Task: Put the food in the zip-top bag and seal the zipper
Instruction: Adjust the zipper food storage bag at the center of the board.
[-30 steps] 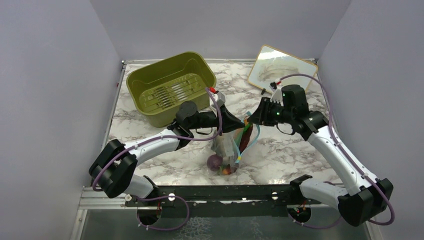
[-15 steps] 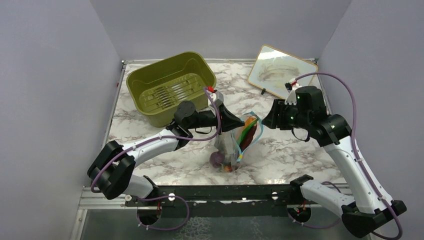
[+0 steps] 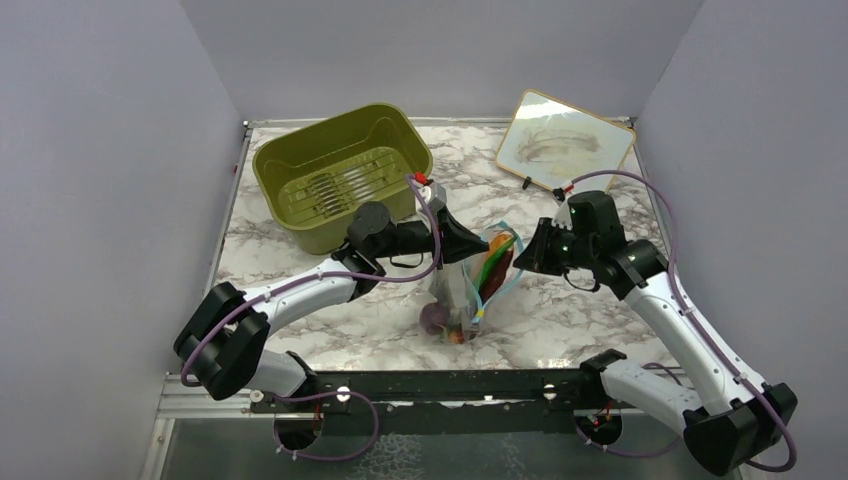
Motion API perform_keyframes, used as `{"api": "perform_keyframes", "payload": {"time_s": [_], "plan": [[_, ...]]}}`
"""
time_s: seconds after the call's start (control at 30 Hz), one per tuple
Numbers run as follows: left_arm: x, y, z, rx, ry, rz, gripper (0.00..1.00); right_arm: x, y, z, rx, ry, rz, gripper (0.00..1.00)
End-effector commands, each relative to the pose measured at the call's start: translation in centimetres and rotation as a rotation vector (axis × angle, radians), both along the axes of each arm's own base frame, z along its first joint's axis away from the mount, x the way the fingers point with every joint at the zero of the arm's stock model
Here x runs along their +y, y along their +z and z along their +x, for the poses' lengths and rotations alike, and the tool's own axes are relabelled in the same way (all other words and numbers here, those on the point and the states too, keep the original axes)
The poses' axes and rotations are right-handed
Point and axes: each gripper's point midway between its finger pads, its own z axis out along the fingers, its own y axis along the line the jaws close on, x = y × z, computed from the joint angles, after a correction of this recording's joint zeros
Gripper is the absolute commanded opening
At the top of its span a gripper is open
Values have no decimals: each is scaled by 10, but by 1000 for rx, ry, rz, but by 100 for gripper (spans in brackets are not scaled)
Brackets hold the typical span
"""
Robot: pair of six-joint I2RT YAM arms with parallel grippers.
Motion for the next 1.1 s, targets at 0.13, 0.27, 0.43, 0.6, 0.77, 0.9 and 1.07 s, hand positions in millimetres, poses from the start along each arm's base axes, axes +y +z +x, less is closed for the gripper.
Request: {"api": "perform_keyframes", "payload": {"time_s": [0.13, 0.27, 0.43, 0.6, 0.77, 0.9, 1.07], "plan": [[10, 48, 29, -42, 205, -53, 0, 24, 107, 17, -236, 42, 193, 1], [21, 39, 49, -45, 341, 11, 0, 15, 115, 20, -256, 4, 153, 1], [27, 37, 60, -45, 407, 66, 0, 7, 118, 27, -295, -46, 136, 1], [20, 62, 49, 27, 340, 3, 0, 5, 98, 35, -271, -75, 107, 1], [18, 64, 47, 61, 327, -7, 13, -11, 91, 41, -279, -135, 27, 1], [24, 58, 47, 65, 358, -1, 32, -11, 95, 41, -300, -101, 5, 1], [37, 62, 56, 50, 448, 30, 49, -9, 100, 37, -312, -54, -7, 1]]}}
